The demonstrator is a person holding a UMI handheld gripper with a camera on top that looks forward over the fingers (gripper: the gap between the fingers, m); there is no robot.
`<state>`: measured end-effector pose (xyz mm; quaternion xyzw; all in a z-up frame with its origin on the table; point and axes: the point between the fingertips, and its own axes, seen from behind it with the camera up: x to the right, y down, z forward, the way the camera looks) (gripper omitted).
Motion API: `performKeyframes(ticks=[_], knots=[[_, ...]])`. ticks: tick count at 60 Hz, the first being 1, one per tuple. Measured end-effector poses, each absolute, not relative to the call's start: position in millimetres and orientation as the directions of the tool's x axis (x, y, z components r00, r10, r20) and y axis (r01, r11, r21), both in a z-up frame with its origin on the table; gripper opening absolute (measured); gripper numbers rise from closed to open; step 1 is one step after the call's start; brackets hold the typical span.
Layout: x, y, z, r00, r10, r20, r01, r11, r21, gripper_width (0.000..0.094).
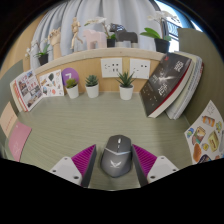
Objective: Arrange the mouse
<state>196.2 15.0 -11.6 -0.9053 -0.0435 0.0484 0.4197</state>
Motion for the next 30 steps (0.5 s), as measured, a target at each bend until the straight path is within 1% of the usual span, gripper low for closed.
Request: performKeyframes(ticks=[8,10,20,28,29,30], knots=[[199.1,23.2,-13.0,0.992,0.124,-0.028,0.059,-0.643,-0.764,0.0572],[201.3,24.5,-13.5,0.993,0.118,-0.022,0.059,-0.645,-0.762,0.0520],[199.7,24.7,-14.3,0.994,0.106,-0.030,0.049,-0.675,-0.736,0.0457],[199.2,23.0,-14.8,0.998,0.064,-0.018,0.031,-0.693,-0.720,0.0362],[199.2,22.0,-15.4,0.998,0.059,-0.014,0.031,-0.698,-0.716,0.0339],[199.6,21.9,-15.6,0.999,0.053,-0.012,0.029,-0.701,-0.713,0.0337]])
